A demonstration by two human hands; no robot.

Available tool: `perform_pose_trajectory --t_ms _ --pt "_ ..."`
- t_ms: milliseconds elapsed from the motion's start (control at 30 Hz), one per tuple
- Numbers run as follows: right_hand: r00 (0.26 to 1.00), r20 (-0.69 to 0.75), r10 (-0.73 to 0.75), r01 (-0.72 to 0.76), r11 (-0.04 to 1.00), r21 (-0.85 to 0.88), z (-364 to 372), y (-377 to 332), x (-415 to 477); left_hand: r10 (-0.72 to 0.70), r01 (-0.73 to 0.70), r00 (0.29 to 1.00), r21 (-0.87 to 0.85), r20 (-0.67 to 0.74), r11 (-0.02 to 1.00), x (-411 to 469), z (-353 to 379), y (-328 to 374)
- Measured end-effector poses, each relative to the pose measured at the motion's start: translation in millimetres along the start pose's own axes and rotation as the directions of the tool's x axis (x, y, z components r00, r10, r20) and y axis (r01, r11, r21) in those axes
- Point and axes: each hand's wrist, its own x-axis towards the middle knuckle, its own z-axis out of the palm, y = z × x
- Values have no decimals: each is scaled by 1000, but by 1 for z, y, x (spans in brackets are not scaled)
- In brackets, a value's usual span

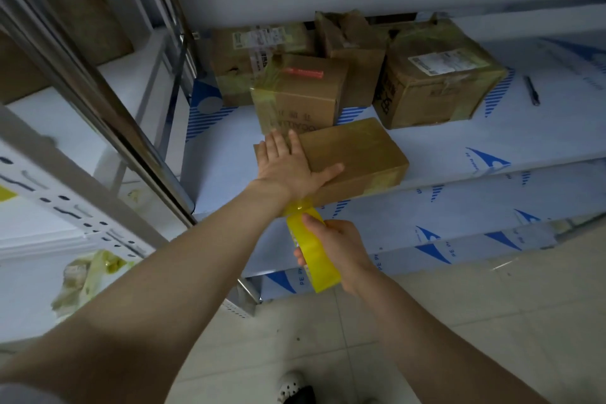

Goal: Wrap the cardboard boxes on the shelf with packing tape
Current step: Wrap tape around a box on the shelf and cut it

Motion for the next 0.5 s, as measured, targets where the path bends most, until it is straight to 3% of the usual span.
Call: perform_pose_trajectory --t_ms 133,300,367,500 --pt "1000 20 -7 8 999 -41 -6 0 0 95 -113 961 57 259 992 5 -26 -32" --pt "995 101 16 -15 1000 -13 -13 -6 -10 158 -147 974 -77 162 986 4 -22 -45" --pt "985 172 -1 3 1000 -12 -21 -15 -25 136 -117 968 -96 213 988 5 -30 -45" --pt "931 337 -141 154 988 -13 -39 -53 -63 176 7 912 -444 369 896 0 -49 -56"
